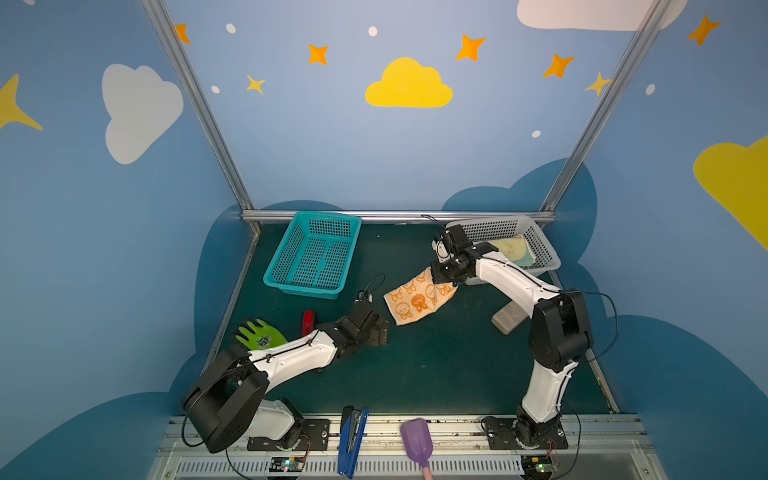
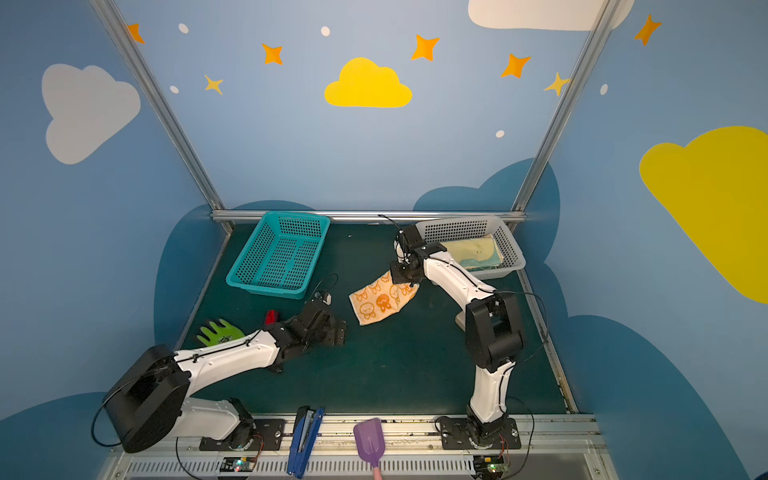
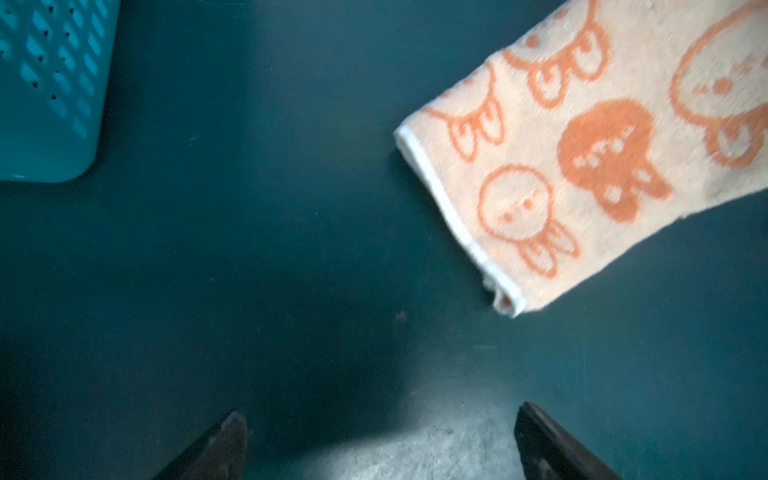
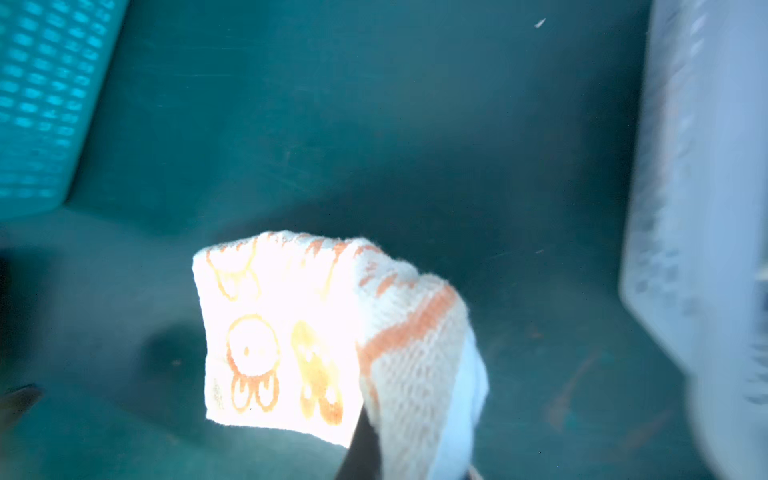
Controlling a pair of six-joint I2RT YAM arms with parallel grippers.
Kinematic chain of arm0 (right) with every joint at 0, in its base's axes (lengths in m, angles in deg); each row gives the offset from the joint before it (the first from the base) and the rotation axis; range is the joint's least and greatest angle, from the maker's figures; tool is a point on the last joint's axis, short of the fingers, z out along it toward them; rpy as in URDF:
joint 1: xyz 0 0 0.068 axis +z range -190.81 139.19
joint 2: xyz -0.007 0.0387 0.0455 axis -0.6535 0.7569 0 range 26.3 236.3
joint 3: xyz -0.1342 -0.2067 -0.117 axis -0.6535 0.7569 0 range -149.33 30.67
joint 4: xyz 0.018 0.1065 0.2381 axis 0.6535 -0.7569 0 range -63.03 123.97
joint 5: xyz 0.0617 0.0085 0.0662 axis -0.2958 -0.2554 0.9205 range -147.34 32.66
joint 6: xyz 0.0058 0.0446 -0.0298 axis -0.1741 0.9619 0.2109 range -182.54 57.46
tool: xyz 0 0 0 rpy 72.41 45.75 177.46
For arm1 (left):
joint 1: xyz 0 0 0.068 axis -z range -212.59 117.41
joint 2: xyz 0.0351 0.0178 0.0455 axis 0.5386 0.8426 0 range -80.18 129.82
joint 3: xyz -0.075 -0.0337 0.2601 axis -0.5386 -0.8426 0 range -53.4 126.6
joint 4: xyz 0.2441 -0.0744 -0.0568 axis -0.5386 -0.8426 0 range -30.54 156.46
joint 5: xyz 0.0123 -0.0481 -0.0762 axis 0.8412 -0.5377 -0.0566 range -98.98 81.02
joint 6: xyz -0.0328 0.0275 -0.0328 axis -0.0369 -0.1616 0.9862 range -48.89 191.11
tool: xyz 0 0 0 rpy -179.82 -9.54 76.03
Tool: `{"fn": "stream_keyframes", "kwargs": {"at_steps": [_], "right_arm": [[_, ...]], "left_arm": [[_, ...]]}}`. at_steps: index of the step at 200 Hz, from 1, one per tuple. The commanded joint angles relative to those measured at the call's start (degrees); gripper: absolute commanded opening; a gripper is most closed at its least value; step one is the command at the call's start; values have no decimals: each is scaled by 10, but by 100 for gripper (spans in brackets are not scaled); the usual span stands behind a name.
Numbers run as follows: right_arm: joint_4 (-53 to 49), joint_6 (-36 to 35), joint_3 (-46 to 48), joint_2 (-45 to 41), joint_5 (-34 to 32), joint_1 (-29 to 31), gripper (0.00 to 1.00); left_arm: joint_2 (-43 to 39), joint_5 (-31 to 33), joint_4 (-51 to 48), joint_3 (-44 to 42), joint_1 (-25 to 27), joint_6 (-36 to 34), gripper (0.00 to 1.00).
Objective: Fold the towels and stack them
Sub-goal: 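Carry the towel to the white basket with right gripper while left arm retracts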
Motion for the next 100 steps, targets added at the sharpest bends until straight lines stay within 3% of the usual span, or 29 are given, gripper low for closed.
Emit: {"fn": "stream_keyframes", "kwargs": {"at_steps": [1, 60, 100], "right_arm": [[-80, -56, -66, 32, -53, -20, 0], [-146, -117, -238, 110, -88, -62, 0], [-148, -170, -302, 131, -114, -94, 0]], "left_arm": [[-13, 15, -9, -9, -5, -11, 100], [-15, 18, -14, -16, -10, -12, 100], [-20, 22, -18, -18, -12, -14, 100]]}}
